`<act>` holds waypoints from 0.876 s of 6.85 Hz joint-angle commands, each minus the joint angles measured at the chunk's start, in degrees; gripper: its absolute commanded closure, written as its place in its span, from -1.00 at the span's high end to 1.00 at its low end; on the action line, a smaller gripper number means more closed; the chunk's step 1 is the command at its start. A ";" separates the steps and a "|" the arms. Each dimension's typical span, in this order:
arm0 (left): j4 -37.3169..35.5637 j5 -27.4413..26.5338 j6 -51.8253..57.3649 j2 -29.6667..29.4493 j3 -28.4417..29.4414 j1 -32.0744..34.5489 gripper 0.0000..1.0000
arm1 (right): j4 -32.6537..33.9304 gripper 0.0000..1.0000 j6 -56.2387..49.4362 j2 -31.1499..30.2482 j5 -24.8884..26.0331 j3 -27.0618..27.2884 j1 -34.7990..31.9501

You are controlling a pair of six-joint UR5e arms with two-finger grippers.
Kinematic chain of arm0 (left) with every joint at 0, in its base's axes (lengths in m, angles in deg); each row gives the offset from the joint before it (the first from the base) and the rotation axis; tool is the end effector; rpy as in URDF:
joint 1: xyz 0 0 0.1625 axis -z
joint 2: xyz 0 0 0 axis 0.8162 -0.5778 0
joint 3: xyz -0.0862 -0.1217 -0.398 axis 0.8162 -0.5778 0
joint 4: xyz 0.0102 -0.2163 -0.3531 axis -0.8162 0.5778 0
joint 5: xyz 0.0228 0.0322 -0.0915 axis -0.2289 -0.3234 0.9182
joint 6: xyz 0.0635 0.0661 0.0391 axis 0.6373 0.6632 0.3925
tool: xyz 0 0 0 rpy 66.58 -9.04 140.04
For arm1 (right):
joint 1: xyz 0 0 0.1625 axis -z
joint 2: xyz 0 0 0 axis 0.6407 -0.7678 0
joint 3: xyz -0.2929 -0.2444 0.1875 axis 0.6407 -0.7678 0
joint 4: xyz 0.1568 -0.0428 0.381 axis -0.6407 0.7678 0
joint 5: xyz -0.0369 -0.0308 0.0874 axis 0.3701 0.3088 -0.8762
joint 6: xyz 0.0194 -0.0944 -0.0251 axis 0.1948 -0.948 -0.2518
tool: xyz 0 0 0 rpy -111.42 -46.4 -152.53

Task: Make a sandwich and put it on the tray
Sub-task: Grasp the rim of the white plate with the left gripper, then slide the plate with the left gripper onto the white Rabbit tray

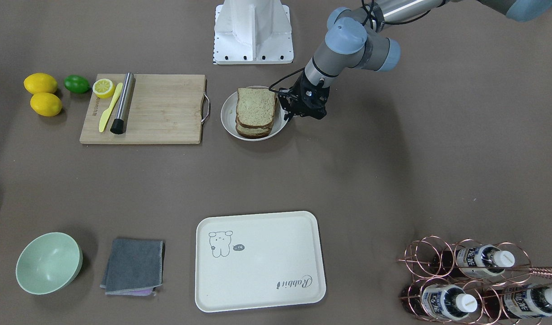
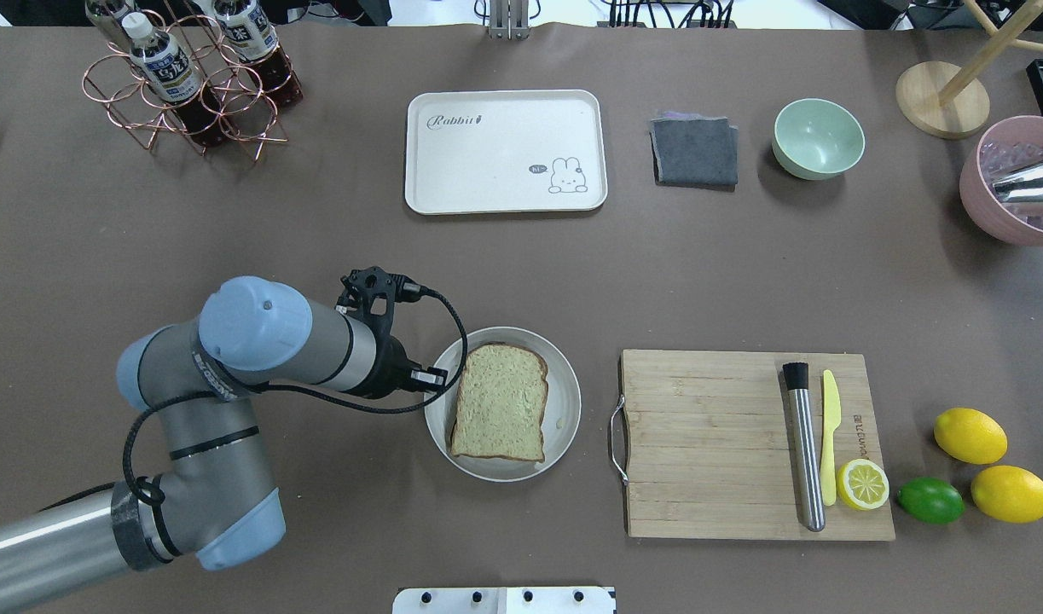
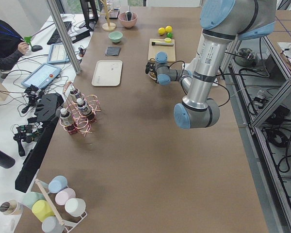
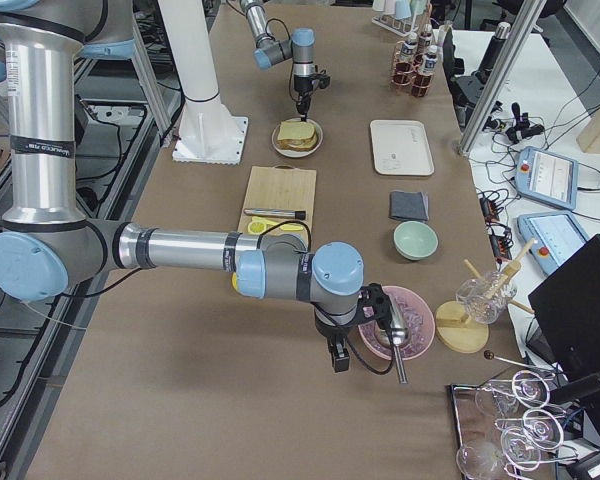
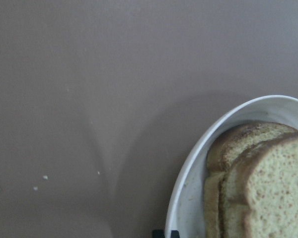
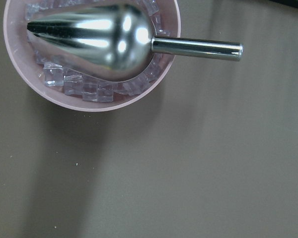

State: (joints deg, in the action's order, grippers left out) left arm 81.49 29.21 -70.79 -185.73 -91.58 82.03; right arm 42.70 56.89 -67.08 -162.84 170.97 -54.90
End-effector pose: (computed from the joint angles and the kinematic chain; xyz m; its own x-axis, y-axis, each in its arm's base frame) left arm 0.5262 -0.3811 0.2773 0.3904 0.2524 -0.8854 -0.0395 0.9654 0.2578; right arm 0.1060 -0.4606 0.6604 0.7404 -0.2267 0.6327 0.1356 0.9724 0.1897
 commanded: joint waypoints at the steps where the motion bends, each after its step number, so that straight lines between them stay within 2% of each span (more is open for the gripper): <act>1: -0.28 8.67 0.70 -2.37 2.67 9.01 -1.00 | -0.08 1.00 -0.02 -0.17 0.13 -0.70 0.00; 2: -0.28 14.98 0.79 -6.65 8.70 14.19 -1.00 | -0.08 1.00 -0.02 -0.26 0.21 -1.14 0.00; 3: -0.28 18.00 0.97 -11.30 15.38 18.16 -1.00 | -0.08 1.00 0.06 -0.26 0.21 -1.32 0.00; 6: -0.54 20.40 5.80 -27.46 38.21 24.43 -1.00 | -0.08 1.00 0.33 -0.17 0.21 -1.67 0.00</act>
State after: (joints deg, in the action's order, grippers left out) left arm 81.10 49.07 -66.24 -206.65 -62.36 104.58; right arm 42.62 56.97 -67.32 -162.63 169.36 -54.91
